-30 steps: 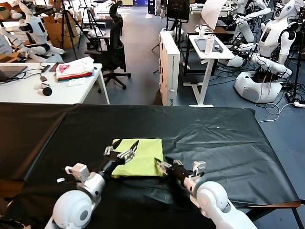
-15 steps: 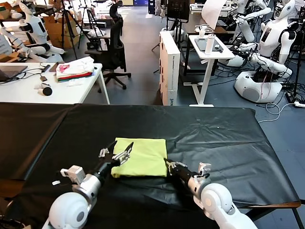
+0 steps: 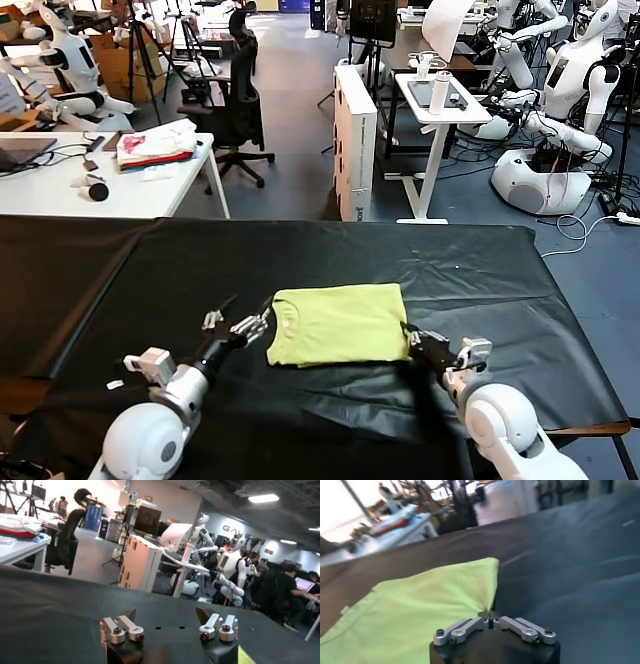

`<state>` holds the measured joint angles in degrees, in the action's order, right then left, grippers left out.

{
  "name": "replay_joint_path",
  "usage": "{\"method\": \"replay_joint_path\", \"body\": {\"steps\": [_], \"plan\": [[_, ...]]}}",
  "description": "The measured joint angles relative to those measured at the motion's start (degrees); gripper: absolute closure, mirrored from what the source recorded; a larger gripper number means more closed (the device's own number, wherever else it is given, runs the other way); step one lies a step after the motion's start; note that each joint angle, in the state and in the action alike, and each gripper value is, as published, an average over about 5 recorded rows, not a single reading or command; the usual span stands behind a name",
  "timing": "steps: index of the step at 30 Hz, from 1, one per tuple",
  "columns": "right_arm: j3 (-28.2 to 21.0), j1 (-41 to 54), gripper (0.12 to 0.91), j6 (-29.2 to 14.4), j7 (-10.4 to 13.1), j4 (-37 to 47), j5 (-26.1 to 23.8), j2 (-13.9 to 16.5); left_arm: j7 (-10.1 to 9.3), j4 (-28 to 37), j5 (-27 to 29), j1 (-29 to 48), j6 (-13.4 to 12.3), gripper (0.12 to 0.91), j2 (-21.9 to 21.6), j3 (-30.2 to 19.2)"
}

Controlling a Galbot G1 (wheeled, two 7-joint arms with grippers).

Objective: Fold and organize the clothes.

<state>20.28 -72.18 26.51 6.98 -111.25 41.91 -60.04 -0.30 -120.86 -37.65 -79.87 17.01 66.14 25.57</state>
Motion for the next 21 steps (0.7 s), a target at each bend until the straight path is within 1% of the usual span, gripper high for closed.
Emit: {"method": "replay_joint_path", "body": {"steps": [2,3,6,8,10,12,13,15,18,21], "plan": [[0.88,-0.56,0.829,-1.48,-1.67,-0.43,-1.48,0.57,0.49,0.29,1.35,-0.22,-0.95,0.123,-0.01,0.07],[1.36,-0.89,0.785,-2.34,-2.57,-0.68,-2.37,0.84,0.77,0.44,2.17,-0.38,-1.56,0.123,-0.08,0.15],[2.90,-2.05,0.609,-5.41,-4.74,-1.54,-5.39,1.53,1.16,0.69,3.97,-0.86,-3.09,0.123,-0.46,0.51],[4.10,-3.02,0.496,-8.16,-5.70,-2.06,-7.69,1.94,1.08,0.67,4.44,-1.13,-3.73,0.123,-0.84,0.87],[5.41,-4.25,0.382,-11.59,-6.62,-2.38,-10.24,2.22,0.56,0.49,4.64,-1.37,-4.23,0.123,-1.30,1.22],[6.73,-5.61,0.260,-15.32,-7.13,-2.41,-12.68,2.23,-0.56,0.18,4.73,-1.61,-4.56,0.123,-1.84,1.57],[7.42,-6.40,0.212,-17.42,-7.13,-2.35,-13.94,2.13,-1.35,-0.03,4.72,-1.76,-4.71,0.123,-2.16,1.74],[8.81,-8.08,0.147,-21.58,-6.48,-2.22,-16.10,1.79,-2.91,-0.46,4.58,-2.13,-4.98,0.123,-2.85,2.16],[11.13,-11.26,0.122,-26.24,-4.66,-2.54,-18.50,1.14,-4.72,-1.31,3.97,-3.26,-5.99,0.123,-4.25,3.15],[13.80,-15.24,0.119,-27.80,-2.23,-3.73,-20.42,0.78,-5.95,-2.41,3.42,-5.54,-7.50,0.123,-6.14,4.95]]}}
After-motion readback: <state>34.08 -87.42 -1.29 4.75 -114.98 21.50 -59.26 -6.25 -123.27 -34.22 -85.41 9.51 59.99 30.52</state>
